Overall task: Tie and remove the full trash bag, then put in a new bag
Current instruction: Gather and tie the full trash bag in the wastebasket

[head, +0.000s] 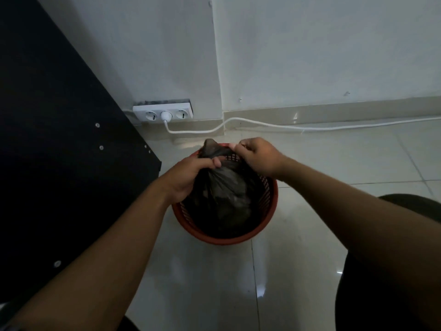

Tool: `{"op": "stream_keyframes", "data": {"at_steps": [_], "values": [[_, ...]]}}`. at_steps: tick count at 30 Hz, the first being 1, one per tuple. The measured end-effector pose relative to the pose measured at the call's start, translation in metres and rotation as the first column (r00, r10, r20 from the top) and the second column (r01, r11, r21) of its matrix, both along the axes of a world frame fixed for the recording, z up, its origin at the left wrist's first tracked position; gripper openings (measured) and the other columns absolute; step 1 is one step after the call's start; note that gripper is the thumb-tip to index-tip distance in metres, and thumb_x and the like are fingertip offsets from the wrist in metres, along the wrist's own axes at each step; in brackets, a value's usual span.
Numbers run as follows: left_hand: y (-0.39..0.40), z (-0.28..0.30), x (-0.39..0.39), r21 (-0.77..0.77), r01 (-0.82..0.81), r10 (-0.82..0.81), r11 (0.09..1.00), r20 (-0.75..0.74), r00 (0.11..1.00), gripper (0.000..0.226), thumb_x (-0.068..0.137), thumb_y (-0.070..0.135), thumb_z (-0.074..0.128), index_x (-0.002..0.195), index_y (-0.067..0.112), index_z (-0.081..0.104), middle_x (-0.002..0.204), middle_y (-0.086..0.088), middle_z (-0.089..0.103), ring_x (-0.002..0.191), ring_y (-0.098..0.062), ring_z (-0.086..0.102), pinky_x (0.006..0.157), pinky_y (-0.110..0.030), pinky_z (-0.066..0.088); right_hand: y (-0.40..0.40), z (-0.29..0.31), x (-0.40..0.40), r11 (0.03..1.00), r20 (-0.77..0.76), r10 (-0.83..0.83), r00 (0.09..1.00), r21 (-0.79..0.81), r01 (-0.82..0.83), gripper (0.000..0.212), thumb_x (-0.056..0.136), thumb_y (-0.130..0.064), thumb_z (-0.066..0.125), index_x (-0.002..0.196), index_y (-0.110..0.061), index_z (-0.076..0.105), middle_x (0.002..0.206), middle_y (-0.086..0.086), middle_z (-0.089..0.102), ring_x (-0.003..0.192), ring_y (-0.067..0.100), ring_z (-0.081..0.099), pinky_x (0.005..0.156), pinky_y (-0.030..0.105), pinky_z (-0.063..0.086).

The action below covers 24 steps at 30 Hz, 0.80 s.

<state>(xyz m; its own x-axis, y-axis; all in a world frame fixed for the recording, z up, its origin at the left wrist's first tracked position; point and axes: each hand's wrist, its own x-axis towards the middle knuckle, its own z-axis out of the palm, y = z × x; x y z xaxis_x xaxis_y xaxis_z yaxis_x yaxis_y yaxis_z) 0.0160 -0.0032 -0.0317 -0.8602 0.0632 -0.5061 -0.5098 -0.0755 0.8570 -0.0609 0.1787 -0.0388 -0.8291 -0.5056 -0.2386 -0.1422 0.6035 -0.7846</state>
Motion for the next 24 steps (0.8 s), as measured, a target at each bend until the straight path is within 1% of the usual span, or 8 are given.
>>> {"op": "stream_keyframes", "data": {"at_steps": [4, 8, 12, 15, 17, 19, 21, 24], "values": [[-0.001, 0.000, -0.001, 0.227, -0.040, 0.027, 0.973, 0.060, 0.998, 0.013, 0.087, 0.013, 0.058, 0.093, 0.015, 0.069, 0.099, -0.008, 0.070, 0.098, -0.023, 0.065, 0.095, -0.035, 0.049, -0.006, -0.015, 0.018, 0.990, -0.332, 0.105, 0.937, 0.120, -0.068, 0.035, 0.104, -0.042, 0.040, 0.096, -0.021, 0.067, 0.094, 0.006, 0.069, 0.091, 0.029, 0.062, 0.077, 0.038, 0.047], [0.008, -0.005, -0.002, 0.224, -0.109, 0.096, 0.968, 0.067, 0.993, 0.029, 0.099, 0.011, 0.047, 0.120, 0.019, 0.066, 0.107, 0.000, 0.075, 0.098, -0.013, 0.071, 0.089, -0.026, 0.052, -0.003, -0.013, 0.018, 0.948, -0.387, 0.273, 0.881, 0.262, -0.179, 0.040, 0.105, -0.042, 0.032, 0.133, -0.026, 0.055, 0.131, 0.005, 0.062, 0.114, 0.028, 0.059, 0.090, 0.038, 0.046], [0.014, -0.008, -0.001, -0.135, -0.046, 0.049, 0.990, 0.019, 0.999, 0.035, 0.092, 0.012, 0.060, 0.125, 0.020, 0.068, 0.115, -0.007, 0.073, 0.105, -0.018, 0.069, 0.090, -0.027, 0.053, 0.006, -0.007, 0.017, 0.914, -0.424, 0.387, 0.819, 0.291, -0.281, 0.039, 0.105, -0.042, 0.031, 0.122, -0.024, 0.061, 0.133, 0.001, 0.061, 0.114, 0.026, 0.060, 0.090, 0.035, 0.047], [0.022, -0.007, 0.001, -0.416, 0.002, -0.027, 0.909, -0.054, 0.998, 0.035, 0.085, 0.022, 0.069, 0.121, 0.021, 0.067, 0.107, -0.003, 0.072, 0.098, -0.016, 0.068, 0.082, -0.025, 0.055, 0.003, -0.006, 0.017, 0.941, -0.464, 0.334, 0.820, 0.214, -0.261, 0.039, 0.102, -0.044, 0.038, 0.096, -0.018, 0.066, 0.098, 0.000, 0.063, 0.092, 0.023, 0.061, 0.082, 0.039, 0.050], [0.028, -0.009, 0.004, -0.486, 0.034, -0.106, 0.874, -0.123, 0.987, 0.043, 0.077, 0.038, 0.070, 0.120, 0.032, 0.064, 0.112, 0.003, 0.070, 0.104, -0.015, 0.066, 0.090, -0.030, 0.054, -0.004, -0.004, 0.015, 0.988, -0.343, 0.155, 0.927, 0.042, -0.149, 0.047, 0.097, -0.049, 0.048, 0.073, -0.012, 0.062, 0.082, 0.000, 0.058, 0.078, 0.019, 0.059, 0.076, 0.040, 0.050], [0.032, -0.012, 0.006, -0.479, 0.030, -0.111, 0.877, -0.140, 0.984, 0.047, 0.078, 0.048, 0.068, 0.123, 0.035, 0.062, 0.118, 0.005, 0.069, 0.110, -0.014, 0.064, 0.098, -0.034, 0.051, -0.010, 0.007, 0.015, 0.974, 0.025, -0.025, 0.999, -0.225, 0.030, 0.053, 0.095, -0.054, 0.050, 0.064, -0.012, 0.061, 0.077, 0.003, 0.063, 0.076, 0.017, 0.062, 0.082, 0.041, 0.049], [0.034, -0.013, 0.008, -0.441, -0.002, -0.055, 0.898, -0.116, 0.992, 0.032, 0.090, 0.041, 0.066, 0.118, 0.027, 0.067, 0.116, 0.003, 0.070, 0.110, -0.015, 0.063, 0.099, -0.031, 0.049, -0.014, 0.016, 0.013, 0.892, 0.400, -0.066, 0.914, -0.386, 0.233, 0.052, 0.099, -0.049, 0.040, 0.073, -0.016, 0.070, 0.087, 0.002, 0.072, 0.086, 0.014, 0.064, 0.086, 0.038, 0.046], [0.034, -0.012, 0.010, -0.327, -0.015, -0.003, 0.945, -0.055, 0.998, 0.015, 0.093, 0.029, 0.064, 0.085, 0.025, 0.076, 0.102, 0.002, 0.074, 0.107, -0.018, 0.066, 0.101, -0.035, 0.049, -0.013, 0.015, 0.011, 0.836, 0.569, -0.027, 0.822, -0.438, 0.330, 0.032, 0.098, -0.020, 0.038, 0.087, -0.015, 0.068, 0.099, 0.003, 0.071, 0.085, 0.013, 0.063, 0.070, 0.024, 0.049]]}}
